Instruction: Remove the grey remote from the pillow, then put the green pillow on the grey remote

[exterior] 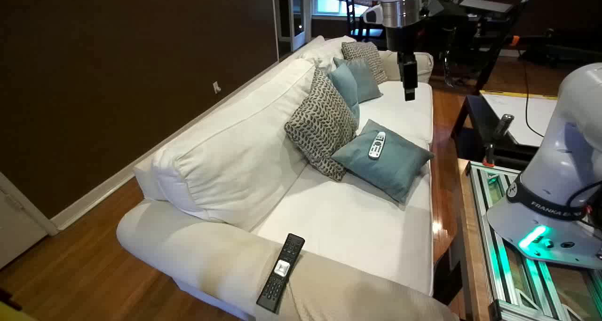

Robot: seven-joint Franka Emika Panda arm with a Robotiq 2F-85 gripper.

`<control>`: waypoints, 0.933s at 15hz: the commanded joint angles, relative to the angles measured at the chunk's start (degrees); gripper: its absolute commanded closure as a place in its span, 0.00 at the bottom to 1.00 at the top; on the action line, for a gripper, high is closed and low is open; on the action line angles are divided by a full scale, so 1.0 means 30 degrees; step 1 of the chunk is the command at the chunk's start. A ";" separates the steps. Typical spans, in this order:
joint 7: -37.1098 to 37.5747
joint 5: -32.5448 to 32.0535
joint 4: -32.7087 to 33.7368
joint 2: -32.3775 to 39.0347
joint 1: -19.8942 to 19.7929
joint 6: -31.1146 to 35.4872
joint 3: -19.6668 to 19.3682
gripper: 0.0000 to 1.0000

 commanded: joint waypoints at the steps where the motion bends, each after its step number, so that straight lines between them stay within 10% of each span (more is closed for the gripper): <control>1: 0.0092 -0.0084 0.0028 0.0004 0.0256 -0.0052 -0.0220 0.00; 8: 0.2474 -0.0389 -0.0216 0.1649 -0.1923 0.1527 -0.2108 0.00; 14: 0.5007 -0.0479 -0.1167 0.3923 -0.4635 0.8160 -0.4178 0.00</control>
